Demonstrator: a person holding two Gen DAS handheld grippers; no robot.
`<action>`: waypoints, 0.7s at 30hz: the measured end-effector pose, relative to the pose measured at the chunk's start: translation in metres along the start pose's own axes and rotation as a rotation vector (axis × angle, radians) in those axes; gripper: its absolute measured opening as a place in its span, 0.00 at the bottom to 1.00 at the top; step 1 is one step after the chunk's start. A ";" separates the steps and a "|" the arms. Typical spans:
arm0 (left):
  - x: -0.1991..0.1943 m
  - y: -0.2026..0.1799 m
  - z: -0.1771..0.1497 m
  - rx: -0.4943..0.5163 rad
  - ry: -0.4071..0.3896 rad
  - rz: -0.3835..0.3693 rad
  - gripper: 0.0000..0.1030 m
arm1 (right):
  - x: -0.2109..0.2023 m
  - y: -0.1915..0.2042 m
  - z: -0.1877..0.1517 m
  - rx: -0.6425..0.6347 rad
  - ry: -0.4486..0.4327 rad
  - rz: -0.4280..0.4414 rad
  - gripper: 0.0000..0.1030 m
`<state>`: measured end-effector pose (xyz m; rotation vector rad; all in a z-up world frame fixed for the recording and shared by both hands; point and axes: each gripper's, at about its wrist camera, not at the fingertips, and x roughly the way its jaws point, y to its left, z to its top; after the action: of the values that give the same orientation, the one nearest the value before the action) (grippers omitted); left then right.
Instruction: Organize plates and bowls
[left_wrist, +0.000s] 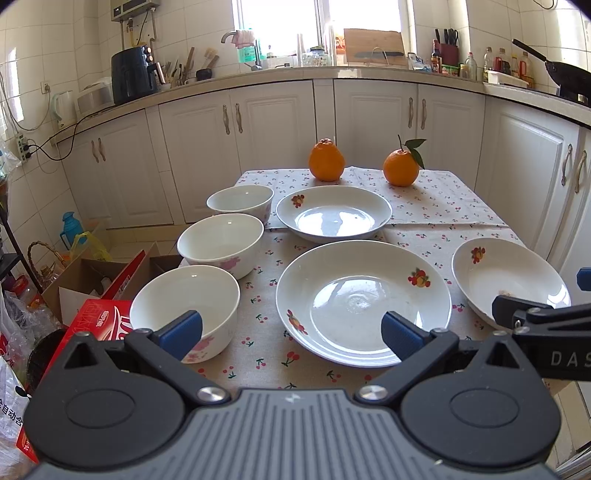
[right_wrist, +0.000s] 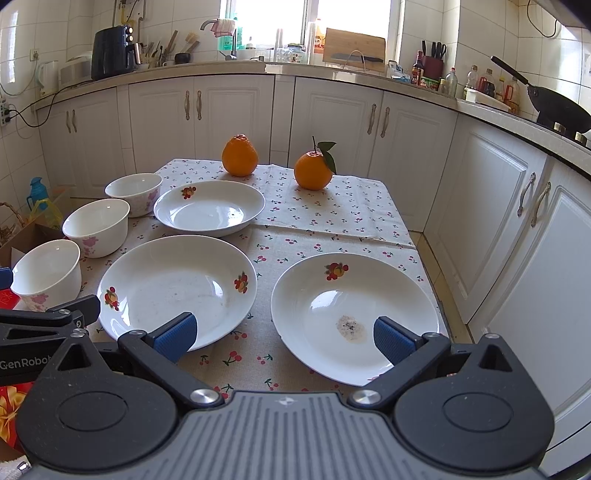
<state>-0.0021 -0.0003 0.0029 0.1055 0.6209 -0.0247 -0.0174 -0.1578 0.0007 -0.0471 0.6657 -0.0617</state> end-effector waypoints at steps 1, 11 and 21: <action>0.000 0.000 0.000 0.000 0.000 -0.001 0.99 | 0.000 0.000 0.000 0.000 0.000 0.000 1.00; 0.003 -0.002 0.003 0.015 0.000 -0.019 0.99 | 0.000 -0.003 0.001 0.002 -0.007 0.006 1.00; 0.013 -0.006 0.018 0.052 -0.019 -0.084 0.99 | 0.002 -0.016 0.009 -0.006 -0.037 0.045 1.00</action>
<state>0.0182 -0.0084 0.0090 0.1293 0.6061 -0.1228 -0.0105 -0.1737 0.0077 -0.0391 0.6298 -0.0159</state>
